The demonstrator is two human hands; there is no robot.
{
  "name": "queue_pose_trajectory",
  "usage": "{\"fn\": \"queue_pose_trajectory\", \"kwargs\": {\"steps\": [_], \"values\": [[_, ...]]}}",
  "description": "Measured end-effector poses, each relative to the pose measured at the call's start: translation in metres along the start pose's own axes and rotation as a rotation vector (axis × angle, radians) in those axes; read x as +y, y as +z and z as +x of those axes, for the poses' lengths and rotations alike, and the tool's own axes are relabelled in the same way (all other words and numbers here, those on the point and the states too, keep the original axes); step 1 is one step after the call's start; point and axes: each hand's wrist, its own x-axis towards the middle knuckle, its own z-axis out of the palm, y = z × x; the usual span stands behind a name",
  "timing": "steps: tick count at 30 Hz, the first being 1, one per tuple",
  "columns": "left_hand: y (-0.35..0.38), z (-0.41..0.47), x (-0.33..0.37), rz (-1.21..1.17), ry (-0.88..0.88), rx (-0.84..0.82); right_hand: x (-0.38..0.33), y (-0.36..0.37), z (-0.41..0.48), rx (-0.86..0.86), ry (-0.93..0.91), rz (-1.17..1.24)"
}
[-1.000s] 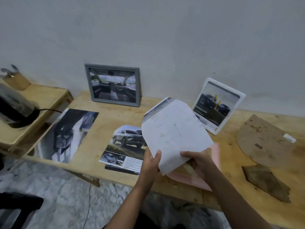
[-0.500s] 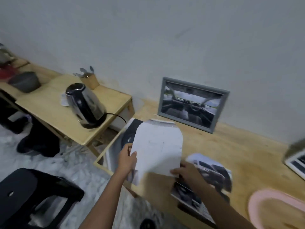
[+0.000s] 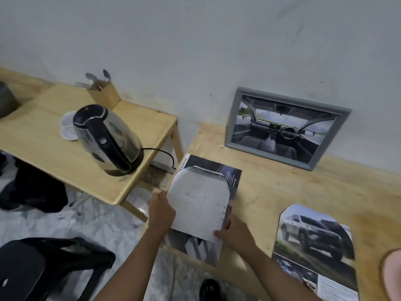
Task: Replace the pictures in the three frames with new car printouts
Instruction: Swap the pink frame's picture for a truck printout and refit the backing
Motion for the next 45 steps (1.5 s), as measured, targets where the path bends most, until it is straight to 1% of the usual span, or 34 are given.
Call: {"fn": "queue_pose_trajectory", "kwargs": {"steps": [2, 3, 5, 7, 9, 10, 11, 12, 13, 14, 15, 17, 19, 21, 23, 24, 26, 28, 31, 32, 33, 34, 36, 38, 39, 40, 41, 42, 44, 45], "values": [[0.002, -0.008, 0.013, 0.018, -0.027, 0.074, 0.003, -0.017, -0.004, 0.101, 0.076, -0.023], [0.005, -0.01, 0.022, 0.018, -0.008, 0.091, 0.007, -0.029, -0.007, 0.189, 0.094, 0.007], [0.017, -0.015, 0.043, -0.024, 0.124, 0.073, 0.019, -0.06, -0.02, 0.411, 0.1, 0.057], [0.034, -0.027, 0.072, -0.093, 0.261, -0.023, 0.04, -0.093, -0.04, 0.601, 0.136, 0.06], [0.061, -0.049, 0.101, -0.092, 0.428, -0.163, 0.07, -0.116, -0.063, 0.69, 0.246, 0.001], [0.075, -0.065, 0.113, -0.078, 0.537, -0.226, 0.088, -0.122, -0.074, 0.708, 0.315, -0.06], [0.089, -0.083, 0.125, -0.06, 0.653, -0.269, 0.104, -0.124, -0.084, 0.685, 0.386, -0.134], [0.105, -0.1, 0.133, -0.033, 0.785, -0.303, 0.116, -0.123, -0.095, 0.645, 0.455, -0.179], [0.118, -0.116, 0.141, -0.021, 0.884, -0.389, 0.128, -0.118, -0.102, 0.596, 0.524, -0.211], [0.131, -0.131, 0.144, 0.085, 0.977, -0.431, 0.133, -0.113, -0.11, 0.556, 0.594, -0.211], [0.139, -0.143, 0.146, 0.18, 1.021, -0.445, 0.138, -0.108, -0.116, 0.539, 0.651, -0.19], [0.152, -0.157, 0.145, 0.277, 1.003, -0.463, 0.145, -0.099, -0.124, 0.576, 0.682, -0.186], [0.16, -0.162, 0.139, 0.327, 0.973, -0.476, 0.152, -0.1, -0.128, 0.618, 0.648, -0.199], [0.163, -0.162, 0.138, 0.339, 0.984, -0.485, 0.159, -0.108, -0.13, 0.631, 0.633, -0.126], [0.162, -0.163, 0.141, 0.323, 0.931, -0.534, 0.166, -0.117, -0.13, 0.628, 0.62, -0.029], [0.162, -0.164, 0.143, 0.337, 0.921, -0.52, 0.169, -0.122, -0.132, 0.621, 0.594, 0.006], [0.158, -0.173, 0.15, 0.388, 0.875, -0.49, 0.174, -0.133, -0.137, 0.606, 0.476, 0.102], [0.155, -0.182, 0.156, 0.42, 0.812, -0.468, 0.171, -0.143, -0.142, 0.562, 0.31, 0.212], [0.155, -0.187, 0.167, 0.43, 0.731, -0.439, 0.16, -0.155, -0.151, 0.404, 0.069, 0.208], [0.155, -0.188, 0.173, 0.378, 0.72, -0.431, 0.154, -0.159, -0.154, 0.355, 0.003, 0.194], [0.154, -0.191, 0.181, 0.251, 0.712, -0.423, 0.15, -0.163, -0.158, 0.318, -0.06, 0.193], [0.151, -0.194, 0.19, 0.076, 0.691, -0.405, 0.146, -0.167, -0.163, 0.299, -0.119, 0.199], [0.139, -0.202, 0.212, -0.239, 0.556, -0.39, 0.14, -0.18, -0.173, 0.297, -0.23, 0.173], [0.128, -0.21, 0.231, -0.496, 0.41, -0.479, 0.14, -0.195, -0.176, 0.3, -0.299, 0.127], [0.126, -0.212, 0.237, -0.599, 0.374, -0.522, 0.143, -0.202, -0.174, 0.302, -0.305, 0.135], [0.126, -0.215, 0.241, -0.646, 0.36, -0.555, 0.148, -0.207, -0.169, 0.304, -0.283, 0.158], [0.13, -0.217, 0.243, -0.6, 0.369, -0.566, 0.153, -0.211, -0.165, 0.301, -0.244, 0.192], [0.138, -0.22, 0.242, -0.497, 0.398, -0.566, 0.159, -0.213, -0.161, 0.291, -0.19, 0.234], [0.161, -0.224, 0.234, -0.226, 0.453, -0.539, 0.171, -0.211, -0.154, 0.25, -0.091, 0.287], [0.173, -0.229, 0.227, -0.127, 0.466, -0.542, 0.177, -0.208, -0.154, 0.231, -0.061, 0.268]]}}
